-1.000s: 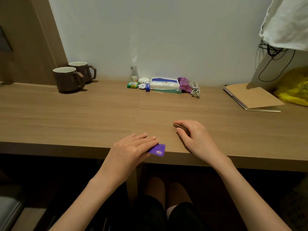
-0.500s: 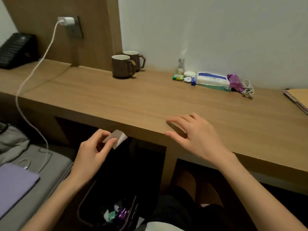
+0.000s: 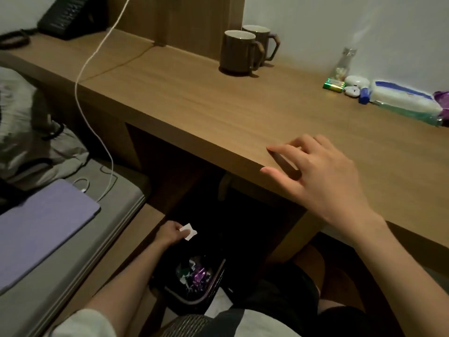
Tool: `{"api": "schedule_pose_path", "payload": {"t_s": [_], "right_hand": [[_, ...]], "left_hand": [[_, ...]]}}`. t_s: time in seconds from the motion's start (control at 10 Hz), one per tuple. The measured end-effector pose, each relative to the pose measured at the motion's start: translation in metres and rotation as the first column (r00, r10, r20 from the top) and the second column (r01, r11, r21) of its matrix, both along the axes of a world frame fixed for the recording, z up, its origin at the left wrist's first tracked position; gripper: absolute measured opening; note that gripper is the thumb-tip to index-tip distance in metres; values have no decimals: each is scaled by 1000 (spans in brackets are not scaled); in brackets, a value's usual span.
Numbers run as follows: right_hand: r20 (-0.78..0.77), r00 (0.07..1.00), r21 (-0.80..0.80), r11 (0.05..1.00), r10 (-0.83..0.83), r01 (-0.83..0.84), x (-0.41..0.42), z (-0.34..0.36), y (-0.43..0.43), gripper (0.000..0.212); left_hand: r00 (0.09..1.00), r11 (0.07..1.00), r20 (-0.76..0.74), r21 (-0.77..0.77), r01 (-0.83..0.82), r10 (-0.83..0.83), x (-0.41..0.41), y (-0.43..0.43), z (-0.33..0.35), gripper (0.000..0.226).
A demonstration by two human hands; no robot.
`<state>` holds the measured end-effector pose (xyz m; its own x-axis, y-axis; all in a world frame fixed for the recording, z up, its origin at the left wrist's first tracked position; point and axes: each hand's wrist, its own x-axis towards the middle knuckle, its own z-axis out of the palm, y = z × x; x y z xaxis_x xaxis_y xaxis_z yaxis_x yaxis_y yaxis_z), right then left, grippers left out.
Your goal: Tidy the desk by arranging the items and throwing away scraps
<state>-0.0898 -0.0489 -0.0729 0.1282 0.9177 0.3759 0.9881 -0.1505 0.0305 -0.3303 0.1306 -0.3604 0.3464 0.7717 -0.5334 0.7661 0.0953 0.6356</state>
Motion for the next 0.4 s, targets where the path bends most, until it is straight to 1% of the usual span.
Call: {"api": "schedule_pose_path", "payload": {"t_s": [0.1,0.2,0.3,0.4], "right_hand": [[14,1000,-14,1000,-18,18,-1,1,-1,57],[19,999,-24,999,-26,26,-3,2,1,57],[27,999,-13,999,-30,31,-4,4,0,57],[3,999,-4,999,-34,34,-7,5,-1,56]], "left_hand": [[994,995,-81,-57,-76,71,1,-12,-34,17],[983,986,-155,-121,-113,94,-5,-21,-61,19],[973,978,-217,-169,-119,81,-9,-23,-76,44],[982,988,-181,-128,-85,61,-2,-21,-67,50]]}}
